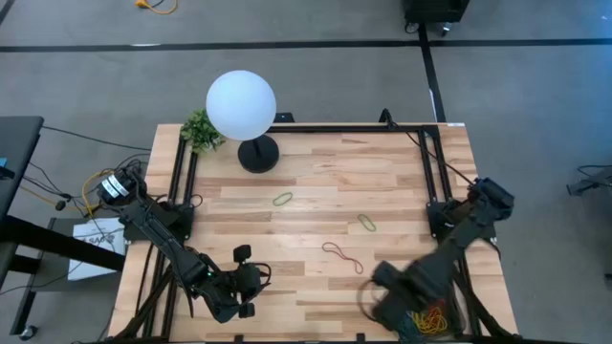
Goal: Pick and place items into bin
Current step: Put the red rubber band into the black bin
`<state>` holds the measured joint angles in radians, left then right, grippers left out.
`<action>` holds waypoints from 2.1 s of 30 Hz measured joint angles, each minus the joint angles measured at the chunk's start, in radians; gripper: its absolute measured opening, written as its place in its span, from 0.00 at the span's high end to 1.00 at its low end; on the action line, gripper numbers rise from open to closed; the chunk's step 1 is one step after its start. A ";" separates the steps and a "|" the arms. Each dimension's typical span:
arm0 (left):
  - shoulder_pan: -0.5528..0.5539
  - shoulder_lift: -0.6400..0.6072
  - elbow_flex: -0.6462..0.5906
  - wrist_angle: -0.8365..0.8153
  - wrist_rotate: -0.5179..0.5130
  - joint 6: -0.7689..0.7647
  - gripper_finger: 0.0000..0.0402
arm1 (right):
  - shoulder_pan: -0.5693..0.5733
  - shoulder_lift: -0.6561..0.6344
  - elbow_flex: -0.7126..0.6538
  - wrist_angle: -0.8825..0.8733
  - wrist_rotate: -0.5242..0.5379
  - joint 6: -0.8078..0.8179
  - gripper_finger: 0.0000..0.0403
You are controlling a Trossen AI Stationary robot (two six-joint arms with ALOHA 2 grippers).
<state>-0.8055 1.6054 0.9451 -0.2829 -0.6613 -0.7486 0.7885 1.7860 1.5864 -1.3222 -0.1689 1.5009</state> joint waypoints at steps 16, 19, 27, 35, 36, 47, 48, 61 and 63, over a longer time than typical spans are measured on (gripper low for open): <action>0.000 0.000 0.000 0.001 0.000 -0.001 0.78 | 0.466 0.075 -0.001 -0.116 0.129 0.698 1.00; 0.000 0.000 0.000 0.002 0.000 0.000 0.78 | 0.479 0.115 -0.001 -0.136 0.120 0.700 0.99; 0.009 0.000 0.000 0.002 -0.006 0.000 0.78 | 0.424 0.165 -0.001 -0.184 0.023 0.635 0.88; 0.023 0.000 0.000 0.001 -0.006 0.000 0.78 | 0.353 0.165 -0.001 -0.182 -0.009 0.517 0.79; 0.023 0.000 0.000 0.001 -0.006 0.000 0.78 | 0.345 0.165 -0.001 -0.184 -0.009 0.514 0.79; 0.023 0.000 0.000 -0.001 -0.006 0.001 0.78 | 0.350 0.111 0.119 -0.237 0.480 0.407 0.80; 0.024 0.000 0.000 -0.001 -0.006 0.001 0.78 | 0.353 0.102 0.120 -0.237 0.579 0.382 0.80; 0.027 0.000 0.000 0.001 -0.006 0.001 0.78 | 0.094 0.098 -0.025 -0.109 0.778 0.021 0.80; 0.027 0.000 0.000 0.001 -0.005 0.001 0.78 | 0.030 0.099 -0.076 -0.011 0.690 -0.109 0.80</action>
<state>-0.7784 1.6054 0.9451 -0.2817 -0.6666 -0.7481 0.8187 1.8851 1.5108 -1.3328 0.5212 1.3921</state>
